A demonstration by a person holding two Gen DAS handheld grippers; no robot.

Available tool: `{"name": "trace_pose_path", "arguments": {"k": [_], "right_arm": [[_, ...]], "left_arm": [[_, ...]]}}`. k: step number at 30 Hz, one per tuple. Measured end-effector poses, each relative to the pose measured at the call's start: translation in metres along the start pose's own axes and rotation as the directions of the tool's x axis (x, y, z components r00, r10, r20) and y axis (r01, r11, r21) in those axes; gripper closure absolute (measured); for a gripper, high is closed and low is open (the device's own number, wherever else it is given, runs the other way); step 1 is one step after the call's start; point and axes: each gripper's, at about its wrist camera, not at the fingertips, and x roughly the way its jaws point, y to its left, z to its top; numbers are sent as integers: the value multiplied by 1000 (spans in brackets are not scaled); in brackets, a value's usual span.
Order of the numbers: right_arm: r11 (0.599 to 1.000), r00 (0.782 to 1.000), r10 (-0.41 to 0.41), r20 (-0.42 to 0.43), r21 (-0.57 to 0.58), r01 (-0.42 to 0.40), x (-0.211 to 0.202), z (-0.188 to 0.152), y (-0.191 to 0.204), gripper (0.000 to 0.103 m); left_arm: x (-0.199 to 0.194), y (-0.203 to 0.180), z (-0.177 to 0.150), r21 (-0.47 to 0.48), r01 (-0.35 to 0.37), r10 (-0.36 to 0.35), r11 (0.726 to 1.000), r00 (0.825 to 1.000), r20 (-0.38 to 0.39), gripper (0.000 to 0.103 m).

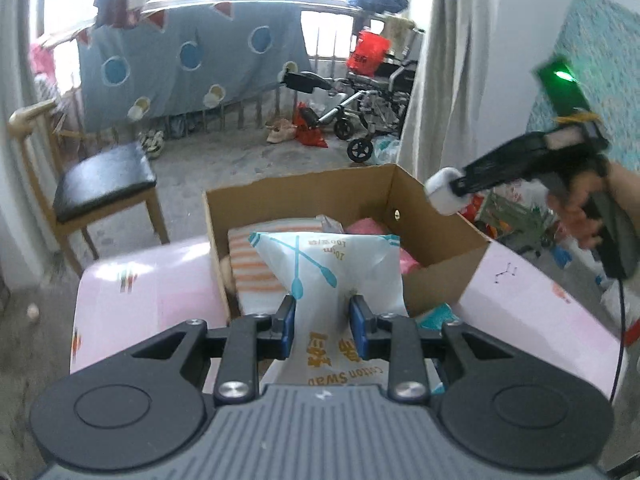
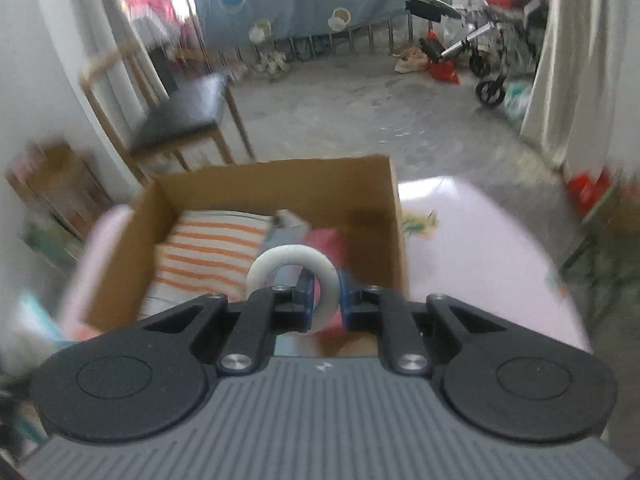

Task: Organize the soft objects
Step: 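Carry the packet and white roll into the box and open both grippers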

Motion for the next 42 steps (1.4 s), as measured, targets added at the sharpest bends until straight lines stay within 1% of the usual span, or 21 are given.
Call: {"name": "trace_pose_path", "arguments": {"k": [3, 6, 9, 12, 14, 16, 17, 19, 21, 23, 24, 26, 28, 30, 32, 34, 36, 37, 39, 41, 42], "right_arm": [[996, 996, -66, -53, -71, 62, 35, 27, 13, 92], [986, 988, -136, -76, -109, 127, 69, 48, 19, 92], [972, 975, -190, -116, -160, 171, 108, 63, 25, 92], [957, 968, -214, -129, -224, 182, 137, 69, 32, 92], [943, 960, -239, -147, -269, 194, 155, 72, 38, 92], [939, 956, -245, -160, -283, 193, 168, 74, 39, 92], [936, 956, -247, -159, -294, 193, 176, 74, 42, 92], [926, 948, -267, -171, -317, 204, 188, 70, 43, 92], [917, 939, -284, -194, -340, 207, 202, 67, 46, 92], [924, 943, -271, -194, -326, 198, 209, 66, 44, 93], [921, 945, -270, -187, -337, 197, 214, 66, 46, 93], [900, 937, -295, -185, -383, 208, 222, 66, 51, 93], [876, 926, -330, -183, -426, 228, 226, 61, 56, 91], [859, 920, -347, -182, -454, 235, 230, 59, 60, 89], [842, 913, -364, -184, -484, 238, 235, 59, 63, 88], [836, 911, -368, -183, -494, 239, 236, 60, 63, 88], [828, 909, -375, -182, -508, 240, 236, 61, 63, 88], [821, 907, -380, -183, -518, 240, 236, 62, 63, 88], [817, 904, -379, -197, -531, 226, 235, 63, 62, 84], [817, 904, -374, -207, -535, 216, 234, 63, 64, 82], [822, 904, -371, -212, -528, 214, 233, 65, 64, 81]], "left_arm": [[31, 4, 25, 48, 2, -1, 999, 1000, -19, 74], [69, 17, 52, 31, 2, 0, 1000, 998, -58, 74], [97, 22, 66, 35, 9, -6, 999, 997, -74, 74], [124, 22, 72, 46, 25, -21, 999, 995, -93, 74], [147, 22, 75, 48, 39, -32, 998, 991, -132, 74], [171, 23, 77, 54, 23, -13, 998, 986, -168, 74], [183, 24, 78, 69, -2, 14, 998, 983, -180, 74], [198, 26, 77, 80, -29, 45, 996, 980, -194, 74], [210, 31, 75, 49, -27, 37, 998, 977, -210, 73], [217, 35, 73, 13, -27, 29, 1000, 976, -214, 72], [219, 35, 72, 0, -21, 21, 1000, 977, -213, 72], [220, 33, 73, 0, -15, 15, 1000, 977, -212, 69], [220, 30, 75, 19, -17, 21, 1000, 978, -206, 68], [227, 30, 77, 14, 1, 3, 1000, 973, -231, 69], [232, 30, 78, -20, 10, -14, 1000, 969, -246, 71], [242, 33, 82, -84, 40, -62, 996, 960, -273, 71], [253, 36, 84, -169, 65, -115, 983, 946, -303, 72], [258, 37, 84, -203, 68, -130, 977, 941, -312, 72], [267, 39, 83, -273, 81, -168, 959, 935, -313, 71], [271, 39, 83, -308, 86, -188, 948, 929, -319, 68], [272, 39, 82, -321, 100, -207, 942, 925, -317, 66]]}}
